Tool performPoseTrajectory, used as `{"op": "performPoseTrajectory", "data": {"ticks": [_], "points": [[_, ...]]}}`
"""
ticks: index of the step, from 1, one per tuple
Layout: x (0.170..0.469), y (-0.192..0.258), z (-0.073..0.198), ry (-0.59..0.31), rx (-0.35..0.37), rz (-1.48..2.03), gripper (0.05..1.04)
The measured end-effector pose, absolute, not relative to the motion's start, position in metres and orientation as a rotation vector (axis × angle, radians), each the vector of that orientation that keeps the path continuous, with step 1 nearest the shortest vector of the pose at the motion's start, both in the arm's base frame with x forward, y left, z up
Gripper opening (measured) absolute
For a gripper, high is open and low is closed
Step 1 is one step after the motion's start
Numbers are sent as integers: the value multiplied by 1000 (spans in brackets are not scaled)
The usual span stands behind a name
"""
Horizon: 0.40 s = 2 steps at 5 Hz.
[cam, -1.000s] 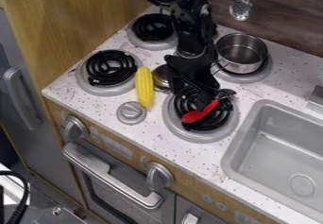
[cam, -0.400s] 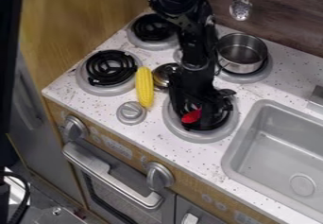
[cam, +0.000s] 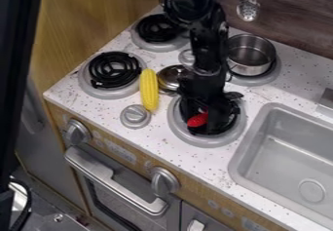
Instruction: Move the red spoon to the lower left of burner
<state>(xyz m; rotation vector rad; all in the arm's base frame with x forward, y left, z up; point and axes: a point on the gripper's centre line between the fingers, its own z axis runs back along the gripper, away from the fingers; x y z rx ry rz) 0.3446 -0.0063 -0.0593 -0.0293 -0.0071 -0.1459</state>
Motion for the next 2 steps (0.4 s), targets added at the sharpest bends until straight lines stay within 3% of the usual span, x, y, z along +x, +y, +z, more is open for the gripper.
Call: {"op": "performPoseTrajectory", "data": {"ticks": [1, 2], "points": [[347, -3, -58, -1, -14, -154, 432], [347, -3, -58, -7, -6, -174, 407]]}}
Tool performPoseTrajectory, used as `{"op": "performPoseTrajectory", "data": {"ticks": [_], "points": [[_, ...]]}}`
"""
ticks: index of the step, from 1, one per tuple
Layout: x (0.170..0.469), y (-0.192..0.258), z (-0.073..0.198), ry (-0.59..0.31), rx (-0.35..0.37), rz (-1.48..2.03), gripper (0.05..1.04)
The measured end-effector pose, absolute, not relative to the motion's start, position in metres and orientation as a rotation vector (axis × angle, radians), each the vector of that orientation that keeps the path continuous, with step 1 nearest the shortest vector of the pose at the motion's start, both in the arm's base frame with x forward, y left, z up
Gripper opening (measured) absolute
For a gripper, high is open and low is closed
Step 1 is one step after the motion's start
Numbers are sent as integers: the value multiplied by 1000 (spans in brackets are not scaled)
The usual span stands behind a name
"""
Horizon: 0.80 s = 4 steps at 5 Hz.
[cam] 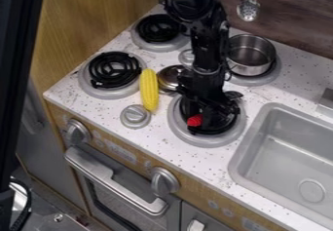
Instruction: Move the red spoon to the lower left of burner
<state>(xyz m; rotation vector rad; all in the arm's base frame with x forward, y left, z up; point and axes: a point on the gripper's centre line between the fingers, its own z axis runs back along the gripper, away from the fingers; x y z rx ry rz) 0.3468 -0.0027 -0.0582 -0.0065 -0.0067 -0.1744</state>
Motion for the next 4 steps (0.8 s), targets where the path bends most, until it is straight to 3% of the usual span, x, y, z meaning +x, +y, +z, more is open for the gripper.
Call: {"op": "performPoseTrajectory", "data": {"ticks": [1, 2, 4], "points": [[342, -7, -47, -44, 5, -228, 407], [349, -1, -3, -167, 28, -241, 407], [365, 83, 28, -246, 66, -29, 407]]}}
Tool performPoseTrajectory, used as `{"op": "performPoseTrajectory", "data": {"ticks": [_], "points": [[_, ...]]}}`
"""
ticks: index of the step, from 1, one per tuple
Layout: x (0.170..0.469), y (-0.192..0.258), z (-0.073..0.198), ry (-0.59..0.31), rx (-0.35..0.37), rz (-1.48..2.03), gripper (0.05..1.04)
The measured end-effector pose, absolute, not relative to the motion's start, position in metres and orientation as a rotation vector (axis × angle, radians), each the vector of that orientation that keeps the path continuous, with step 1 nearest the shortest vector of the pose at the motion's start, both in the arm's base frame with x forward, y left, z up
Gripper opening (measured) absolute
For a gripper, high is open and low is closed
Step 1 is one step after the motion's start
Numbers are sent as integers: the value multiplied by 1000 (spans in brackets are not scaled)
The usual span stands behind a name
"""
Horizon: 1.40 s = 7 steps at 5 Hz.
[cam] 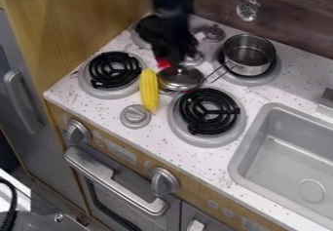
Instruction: Move the red spoon to the lower left of burner
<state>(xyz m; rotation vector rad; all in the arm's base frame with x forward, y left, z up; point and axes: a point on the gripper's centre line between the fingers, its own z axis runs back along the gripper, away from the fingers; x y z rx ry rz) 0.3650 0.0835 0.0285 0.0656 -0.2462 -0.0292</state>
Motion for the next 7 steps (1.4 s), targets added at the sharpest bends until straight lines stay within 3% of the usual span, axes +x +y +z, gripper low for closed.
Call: {"op": "performPoseTrajectory", "data": {"ticks": [2, 3, 4, 5, 6, 7], "points": [[364, 178, -3, -189, 96, 170, 407], [355, 220, -34, -141, 107, 196, 407], [356, 233, -52, -116, 115, 192, 403], [358, 237, -55, -102, 114, 173, 468], [353, 234, -58, -93, 110, 159, 633], [340, 220, -54, -119, 115, 131, 909]]}}
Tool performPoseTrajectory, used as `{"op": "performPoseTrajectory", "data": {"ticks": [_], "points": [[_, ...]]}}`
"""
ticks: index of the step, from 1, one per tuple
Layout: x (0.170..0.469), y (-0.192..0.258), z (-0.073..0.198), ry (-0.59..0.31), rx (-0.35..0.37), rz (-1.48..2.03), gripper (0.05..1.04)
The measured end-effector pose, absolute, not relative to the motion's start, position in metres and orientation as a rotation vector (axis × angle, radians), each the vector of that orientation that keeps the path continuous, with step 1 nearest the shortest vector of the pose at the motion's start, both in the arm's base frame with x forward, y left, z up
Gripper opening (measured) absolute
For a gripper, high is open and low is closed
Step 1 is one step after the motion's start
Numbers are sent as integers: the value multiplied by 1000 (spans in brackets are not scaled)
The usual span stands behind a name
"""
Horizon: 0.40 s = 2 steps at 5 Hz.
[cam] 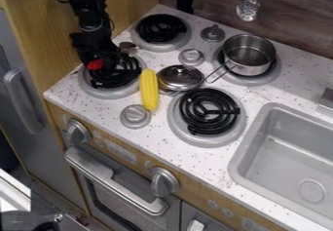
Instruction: Move the red spoon to the lower left of burner
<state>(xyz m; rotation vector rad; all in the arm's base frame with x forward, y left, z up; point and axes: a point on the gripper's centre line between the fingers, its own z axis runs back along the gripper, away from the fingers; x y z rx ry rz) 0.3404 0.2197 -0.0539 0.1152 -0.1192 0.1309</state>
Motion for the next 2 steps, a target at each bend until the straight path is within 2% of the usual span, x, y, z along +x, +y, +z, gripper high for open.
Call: {"op": "performPoseTrajectory", "data": {"ticks": [1, 2], "points": [[334, 206, -33, -154, 114, 123, 999], [341, 192, 0, -211, 128, 96, 999]]}}
